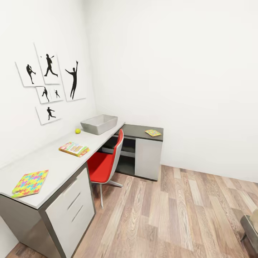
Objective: Put all the toys in the child's room - the three board games (two on the bed and one on the table), the two jigsaw puzzles on the table, and the tennis ball on the table - inside the toy box on the table in the child's room.
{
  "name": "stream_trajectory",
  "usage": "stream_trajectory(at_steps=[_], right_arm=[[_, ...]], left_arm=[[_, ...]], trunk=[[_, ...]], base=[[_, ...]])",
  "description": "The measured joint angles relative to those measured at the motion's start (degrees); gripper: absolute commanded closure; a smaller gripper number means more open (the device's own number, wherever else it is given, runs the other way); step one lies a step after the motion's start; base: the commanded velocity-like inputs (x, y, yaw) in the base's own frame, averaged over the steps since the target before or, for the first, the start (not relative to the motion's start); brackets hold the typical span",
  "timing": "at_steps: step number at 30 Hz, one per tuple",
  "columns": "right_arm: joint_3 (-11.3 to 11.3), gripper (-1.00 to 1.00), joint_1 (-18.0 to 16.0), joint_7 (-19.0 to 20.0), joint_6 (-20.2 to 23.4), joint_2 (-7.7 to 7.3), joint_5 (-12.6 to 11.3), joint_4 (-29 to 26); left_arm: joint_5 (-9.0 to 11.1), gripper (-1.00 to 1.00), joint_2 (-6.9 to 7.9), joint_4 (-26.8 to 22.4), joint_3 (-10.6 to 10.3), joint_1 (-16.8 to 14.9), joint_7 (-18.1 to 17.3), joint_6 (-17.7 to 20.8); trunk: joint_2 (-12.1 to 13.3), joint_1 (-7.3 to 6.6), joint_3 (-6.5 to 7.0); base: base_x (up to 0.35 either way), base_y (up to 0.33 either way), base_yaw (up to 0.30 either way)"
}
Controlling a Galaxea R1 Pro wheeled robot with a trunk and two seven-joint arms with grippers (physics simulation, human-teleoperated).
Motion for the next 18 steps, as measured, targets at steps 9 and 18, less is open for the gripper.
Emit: stream_trajectory(at_steps=[9, 18], right_arm=[[-0.2, -1.0, -0.1, 0.3, -0.1, 1.36, -0.5, 0.0], [0.0, -1.0, -0.1, 0.2, -0.3, 2.1, 0.0, 0.0]], left_arm=[[0.0, -1.0, -0.72, -0.1, 0.0, -0.1, 0.0, -0.2], [0.0, -1.0, -0.44, -0.1, 0.0, -0.1, 0.0, -0.2]], trunk=[[0.0, 0.0, 0.01], [0.0, 0.0, 0.01]], base=[[0.0, 0.0, 0.0], [0.0, 0.0, 0.0]])
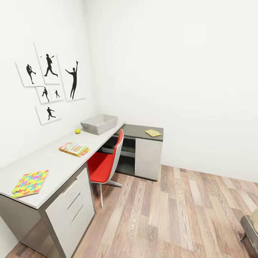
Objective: Put all the toys in the child's room - the three board games (two on the bed and one on the table), the two jigsaw puzzles on the table, and the tennis ball on the table - inside the toy box on the table in the child's room.
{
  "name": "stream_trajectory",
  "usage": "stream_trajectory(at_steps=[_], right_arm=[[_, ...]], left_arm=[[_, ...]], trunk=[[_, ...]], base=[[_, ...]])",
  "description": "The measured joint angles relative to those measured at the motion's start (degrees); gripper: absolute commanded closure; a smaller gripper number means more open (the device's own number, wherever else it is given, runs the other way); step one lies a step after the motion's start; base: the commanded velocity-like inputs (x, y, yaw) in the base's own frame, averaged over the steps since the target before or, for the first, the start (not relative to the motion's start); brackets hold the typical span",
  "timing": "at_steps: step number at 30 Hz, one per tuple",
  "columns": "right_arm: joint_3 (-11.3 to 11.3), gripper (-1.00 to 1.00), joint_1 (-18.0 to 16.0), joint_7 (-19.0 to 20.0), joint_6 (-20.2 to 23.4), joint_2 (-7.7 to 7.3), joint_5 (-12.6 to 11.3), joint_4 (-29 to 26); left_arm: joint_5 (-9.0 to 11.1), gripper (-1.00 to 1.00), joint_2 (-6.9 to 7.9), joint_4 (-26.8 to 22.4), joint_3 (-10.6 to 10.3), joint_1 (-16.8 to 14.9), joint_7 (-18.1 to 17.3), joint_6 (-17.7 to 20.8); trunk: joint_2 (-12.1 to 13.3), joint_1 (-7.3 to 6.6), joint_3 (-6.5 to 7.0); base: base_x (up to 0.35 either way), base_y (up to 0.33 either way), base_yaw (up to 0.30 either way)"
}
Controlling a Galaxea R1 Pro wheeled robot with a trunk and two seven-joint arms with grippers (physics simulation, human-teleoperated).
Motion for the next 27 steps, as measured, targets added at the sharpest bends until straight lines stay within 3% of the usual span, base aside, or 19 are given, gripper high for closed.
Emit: stream_trajectory(at_steps=[11, 27], right_arm=[[0.0, -1.0, 0.0, 0.0, -0.1, 0.01, 0.0, 0.0], [-0.1, -1.0, 0.0, -0.1, -0.9, -0.01, -0.5, 0.0]], left_arm=[[0.0, -1.0, 0.0, 0.0, -0.1, 0.0, 0.0, 0.0], [0.2, -1.0, -0.24, 0.0, 0.1, 0.0, 0.0, 0.0]], trunk=[[0.0, 0.0, 0.0], [0.0, 0.0, 0.0]], base=[[0.0, 0.0, -0.033], [0.0, 0.0, -0.258]])
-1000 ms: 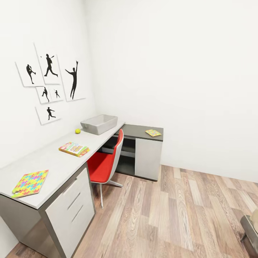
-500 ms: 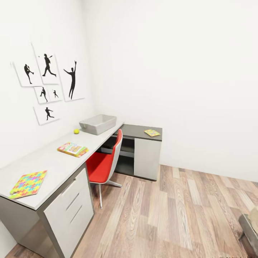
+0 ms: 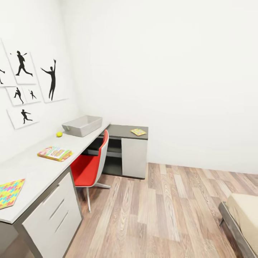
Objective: Put all the toys in the child's room - the three board games (two on the bed and one on the table), the two jigsaw puzzles on the table, and the tennis ball on the table - inside the toy box on the table in the child's room.
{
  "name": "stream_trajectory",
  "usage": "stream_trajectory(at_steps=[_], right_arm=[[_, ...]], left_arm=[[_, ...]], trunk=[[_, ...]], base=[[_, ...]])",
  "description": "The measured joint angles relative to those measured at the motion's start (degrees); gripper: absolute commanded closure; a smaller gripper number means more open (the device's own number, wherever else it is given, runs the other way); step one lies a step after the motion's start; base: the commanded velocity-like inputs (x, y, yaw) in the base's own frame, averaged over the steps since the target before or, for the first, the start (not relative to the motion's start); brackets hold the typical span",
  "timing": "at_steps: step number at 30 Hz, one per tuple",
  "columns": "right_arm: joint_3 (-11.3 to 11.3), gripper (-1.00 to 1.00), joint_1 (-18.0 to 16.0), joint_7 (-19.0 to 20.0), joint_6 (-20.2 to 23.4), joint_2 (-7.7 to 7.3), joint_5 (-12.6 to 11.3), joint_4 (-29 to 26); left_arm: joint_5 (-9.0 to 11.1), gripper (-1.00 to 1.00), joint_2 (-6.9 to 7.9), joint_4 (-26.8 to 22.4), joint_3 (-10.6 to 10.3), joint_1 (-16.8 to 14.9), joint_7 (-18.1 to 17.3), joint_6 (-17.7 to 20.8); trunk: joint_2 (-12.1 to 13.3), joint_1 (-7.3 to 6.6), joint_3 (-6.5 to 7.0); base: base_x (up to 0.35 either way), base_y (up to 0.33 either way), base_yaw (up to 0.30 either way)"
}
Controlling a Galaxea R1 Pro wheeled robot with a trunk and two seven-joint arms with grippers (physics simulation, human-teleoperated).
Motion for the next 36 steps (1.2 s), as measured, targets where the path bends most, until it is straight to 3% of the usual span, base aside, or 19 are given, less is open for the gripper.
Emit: stream_trajectory(at_steps=[7, 16, 22, 36], right_arm=[[-0.1, -1.0, 0.0, 0.0, 0.0, -0.1, 0.0, 0.0], [0.0, -1.0, 0.0, 0.0, 0.0, -0.08, 0.0, 0.0], [0.0, -1.0, 0.0, 0.0, 0.0, -0.08, 0.0, 0.0], [-0.1, -1.0, 0.0, 0.0, -0.1, -1.08, 0.1, 0.0]], left_arm=[[0.0, -1.0, -0.07, 0.0, 0.1, 0.0, 0.0, -0.3], [0.1, -1.0, -0.22, 0.0, 0.2, 0.0, 0.0, -5.1], [0.1, -1.0, -0.17, 0.0, 0.3, 0.0, 0.0, -5.8], [0.2, -1.0, 0.12, -0.1, 0.3, -0.2, 0.0, -5.7]], trunk=[[0.0, 0.0, 0.0], [0.0, 0.0, 0.0], [0.0, 0.0, 0.0], [5.6, -3.07, 2.51]], base=[[0.0, 0.0, -0.28], [0.0, 0.0, -0.28], [0.0, 0.0, -0.209], [0.0, 0.0, -0.021]])
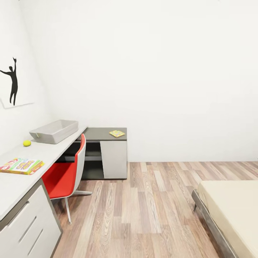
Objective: Put all the toys in the child's room - the three board games (two on the bed and one on the table), the two jigsaw puzzles on the table, and the tennis ball on the table - inside the toy box on the table in the child's room.
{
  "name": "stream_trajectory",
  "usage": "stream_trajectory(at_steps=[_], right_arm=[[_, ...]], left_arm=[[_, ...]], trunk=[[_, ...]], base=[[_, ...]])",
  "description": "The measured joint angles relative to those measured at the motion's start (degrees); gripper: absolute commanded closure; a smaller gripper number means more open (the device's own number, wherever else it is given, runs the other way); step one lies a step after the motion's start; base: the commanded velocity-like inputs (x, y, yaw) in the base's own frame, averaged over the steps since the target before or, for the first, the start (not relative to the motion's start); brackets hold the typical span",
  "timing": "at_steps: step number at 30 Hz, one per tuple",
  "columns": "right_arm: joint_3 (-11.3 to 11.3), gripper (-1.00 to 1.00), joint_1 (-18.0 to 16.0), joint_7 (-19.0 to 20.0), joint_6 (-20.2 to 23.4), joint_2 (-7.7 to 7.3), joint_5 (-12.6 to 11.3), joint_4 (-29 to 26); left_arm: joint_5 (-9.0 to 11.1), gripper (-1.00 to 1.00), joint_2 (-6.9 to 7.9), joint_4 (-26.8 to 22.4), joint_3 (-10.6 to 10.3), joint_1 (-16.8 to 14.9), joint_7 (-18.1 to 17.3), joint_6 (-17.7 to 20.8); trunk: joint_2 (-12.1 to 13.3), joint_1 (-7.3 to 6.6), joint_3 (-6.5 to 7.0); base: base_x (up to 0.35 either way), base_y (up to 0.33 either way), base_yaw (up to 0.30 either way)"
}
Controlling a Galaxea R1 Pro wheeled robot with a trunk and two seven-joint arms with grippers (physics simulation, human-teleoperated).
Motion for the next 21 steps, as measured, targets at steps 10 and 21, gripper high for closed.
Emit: stream_trajectory(at_steps=[10, 21], right_arm=[[-0.3, -1.0, -0.2, 0.1, -3.1, 0.61, -0.3, -0.5], [-1.2, -1.0, -12.3, 0.3, 15.9, 0.98, -5.4, -10.4]], left_arm=[[0.1, -1.0, 0.02, -4.2, 0.1, -1.2, 1.4, 3.6], [0.2, -1.0, 1.01, -18.1, 0.4, -10.5, 1.9, 25.4]], trunk=[[4.0, -2.2, 1.81], [8.4, -4.61, 3.81]], base=[[0.0, 0.0, 0.0], [0.0, 0.0, 0.0]])
